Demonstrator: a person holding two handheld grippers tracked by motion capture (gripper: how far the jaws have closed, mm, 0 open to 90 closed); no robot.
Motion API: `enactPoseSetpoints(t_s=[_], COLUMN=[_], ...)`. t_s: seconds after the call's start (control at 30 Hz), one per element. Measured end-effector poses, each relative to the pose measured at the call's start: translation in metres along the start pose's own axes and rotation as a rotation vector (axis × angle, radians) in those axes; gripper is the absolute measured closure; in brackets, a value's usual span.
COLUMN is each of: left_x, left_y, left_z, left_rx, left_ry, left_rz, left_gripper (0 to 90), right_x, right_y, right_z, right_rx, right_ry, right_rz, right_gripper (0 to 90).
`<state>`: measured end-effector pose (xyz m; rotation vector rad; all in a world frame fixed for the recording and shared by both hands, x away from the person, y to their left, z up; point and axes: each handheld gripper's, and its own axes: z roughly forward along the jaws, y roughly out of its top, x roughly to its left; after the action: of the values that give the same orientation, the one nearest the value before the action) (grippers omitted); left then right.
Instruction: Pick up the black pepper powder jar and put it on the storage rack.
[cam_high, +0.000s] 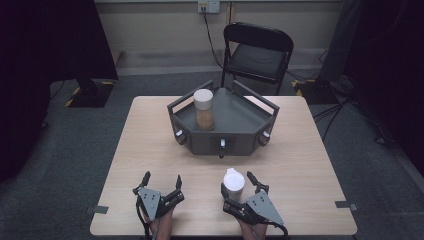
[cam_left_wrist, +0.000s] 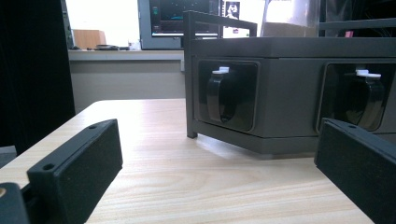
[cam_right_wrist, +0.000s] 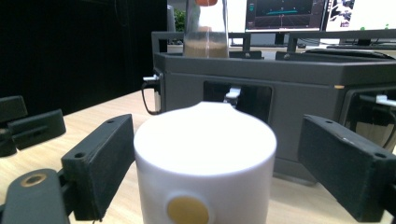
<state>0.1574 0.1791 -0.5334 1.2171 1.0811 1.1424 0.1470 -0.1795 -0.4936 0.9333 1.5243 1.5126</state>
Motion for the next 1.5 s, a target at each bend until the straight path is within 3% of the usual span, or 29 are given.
enactPoseSetpoints(t_s=[0.27,0.43,0.9,1.5], left_x=[0.0,0.0,0.001,0.001], left_y=[0.0,0.0,0.0,0.0], left_z=[0.0,0.0,0.0,0.0], left_rx=[0.0,0.0,-0.001,0.0], left_ry=[-0.001,-0.002,-0.006,-0.008], left_rz=[0.0,0.0,-0.001,-0.001], left_gripper=[0.0,0.1,0.1,0.1], right_x=[0.005,0.012,0.011,0.013], right_y=[-0.01,-0.013,-0.012,-0.008], right_z=[0.0,0.001,0.005,0.005], right_rx=[0.028,0.029,0.072,0.086], right_ry=[-0.014,-0.034,-0.018,-0.021], right_rz=[0.006,-0.016,-0.016,-0.014], right_gripper=[17.6,19.8,28.9,29.5])
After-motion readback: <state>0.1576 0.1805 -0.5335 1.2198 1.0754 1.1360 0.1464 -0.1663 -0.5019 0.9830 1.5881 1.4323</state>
